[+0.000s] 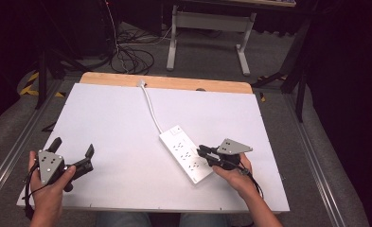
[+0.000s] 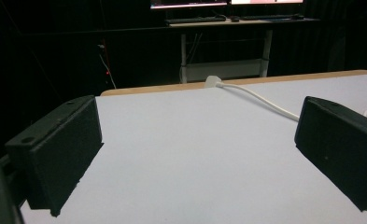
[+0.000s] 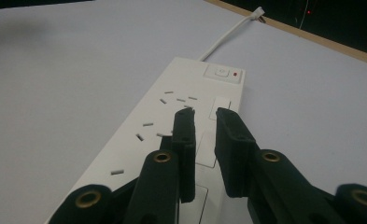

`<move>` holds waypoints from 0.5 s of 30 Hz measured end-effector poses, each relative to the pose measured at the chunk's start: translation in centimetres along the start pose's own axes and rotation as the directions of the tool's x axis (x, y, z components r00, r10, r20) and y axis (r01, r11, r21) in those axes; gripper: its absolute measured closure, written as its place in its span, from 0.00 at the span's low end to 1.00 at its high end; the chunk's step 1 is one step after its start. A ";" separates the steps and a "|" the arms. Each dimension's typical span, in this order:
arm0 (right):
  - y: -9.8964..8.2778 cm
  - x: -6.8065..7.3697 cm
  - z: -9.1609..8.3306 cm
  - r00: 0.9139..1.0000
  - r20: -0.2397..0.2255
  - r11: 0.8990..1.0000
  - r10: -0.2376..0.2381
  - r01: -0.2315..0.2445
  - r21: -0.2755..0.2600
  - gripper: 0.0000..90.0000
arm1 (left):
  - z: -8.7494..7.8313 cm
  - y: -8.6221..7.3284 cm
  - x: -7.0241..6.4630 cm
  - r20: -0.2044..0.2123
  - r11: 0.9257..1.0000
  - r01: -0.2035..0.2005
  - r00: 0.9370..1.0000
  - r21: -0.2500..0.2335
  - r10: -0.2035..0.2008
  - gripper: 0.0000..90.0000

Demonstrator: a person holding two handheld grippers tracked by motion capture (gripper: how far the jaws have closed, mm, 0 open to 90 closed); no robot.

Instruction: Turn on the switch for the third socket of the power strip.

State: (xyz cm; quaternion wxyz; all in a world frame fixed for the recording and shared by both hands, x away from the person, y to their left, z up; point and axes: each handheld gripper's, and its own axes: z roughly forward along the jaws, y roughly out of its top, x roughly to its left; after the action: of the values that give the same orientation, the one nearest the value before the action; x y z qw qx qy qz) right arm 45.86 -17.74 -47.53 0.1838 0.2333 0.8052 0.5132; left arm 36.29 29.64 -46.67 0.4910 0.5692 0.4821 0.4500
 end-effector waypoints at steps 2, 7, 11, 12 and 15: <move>0.0 0.0 0.0 1.000 -0.002 1.000 0.001 -0.001 -0.006 0.87 | 0.1 0.0 0.0 0.001 1.000 0.001 1.000 -0.001 -0.001 0.01; 0.0 0.0 -0.3 1.000 0.007 1.000 0.006 -0.006 -0.014 0.81 | 0.2 0.0 -0.2 0.008 1.000 -0.006 1.000 0.000 0.006 0.01; 0.0 -0.1 -0.5 1.000 0.018 1.000 0.008 -0.008 -0.024 0.78 | 0.3 0.1 -0.2 0.007 1.000 -0.004 1.000 0.001 0.004 0.01; 0.0 -0.1 -0.6 1.000 0.018 0.999 0.009 -0.009 -0.032 0.78 | 0.3 0.1 -0.2 0.009 1.000 -0.002 1.000 0.002 0.002 0.01; 0.0 -0.2 -0.7 1.000 0.022 0.999 0.010 -0.009 -0.038 0.77 | 0.3 0.1 -0.3 0.012 1.000 -0.004 1.000 0.001 0.004 0.01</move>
State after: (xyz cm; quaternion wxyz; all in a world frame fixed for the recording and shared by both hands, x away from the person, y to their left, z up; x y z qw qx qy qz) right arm 45.62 -18.35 -47.20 0.1949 0.2392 0.7922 0.5265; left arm 36.60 29.34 -46.66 0.4927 0.5730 0.4784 0.4473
